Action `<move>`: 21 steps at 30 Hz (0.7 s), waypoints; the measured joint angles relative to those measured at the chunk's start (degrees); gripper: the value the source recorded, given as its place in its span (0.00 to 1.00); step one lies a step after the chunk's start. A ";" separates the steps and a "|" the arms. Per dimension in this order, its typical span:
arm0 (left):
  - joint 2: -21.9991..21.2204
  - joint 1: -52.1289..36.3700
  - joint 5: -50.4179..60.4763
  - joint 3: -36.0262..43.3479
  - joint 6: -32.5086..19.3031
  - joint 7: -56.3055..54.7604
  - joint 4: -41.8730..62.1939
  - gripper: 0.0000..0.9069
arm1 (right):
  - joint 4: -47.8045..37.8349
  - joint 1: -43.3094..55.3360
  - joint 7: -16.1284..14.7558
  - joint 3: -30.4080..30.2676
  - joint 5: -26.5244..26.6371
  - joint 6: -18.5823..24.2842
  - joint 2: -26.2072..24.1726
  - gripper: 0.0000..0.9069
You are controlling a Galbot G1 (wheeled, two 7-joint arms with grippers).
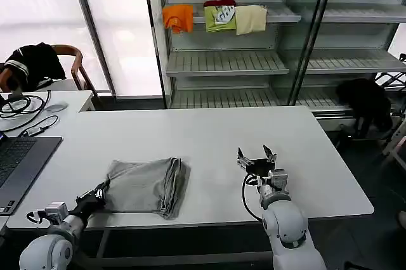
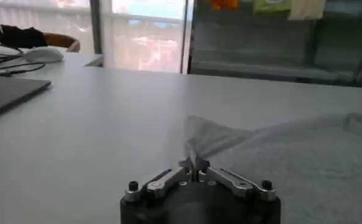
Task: Fold and organize the clothes.
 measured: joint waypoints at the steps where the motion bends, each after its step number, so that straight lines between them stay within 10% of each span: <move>1: -0.09 -0.09 -0.75 -0.11 0.04 -0.10 0.06 0.01 | 0.00 -0.05 0.02 0.01 0.00 0.00 0.00 1.00; 21: 9.11 -2.88 -1.03 -11.16 -1.15 1.94 1.61 0.00 | -0.98 0.17 0.22 0.02 0.26 0.38 -0.43 1.00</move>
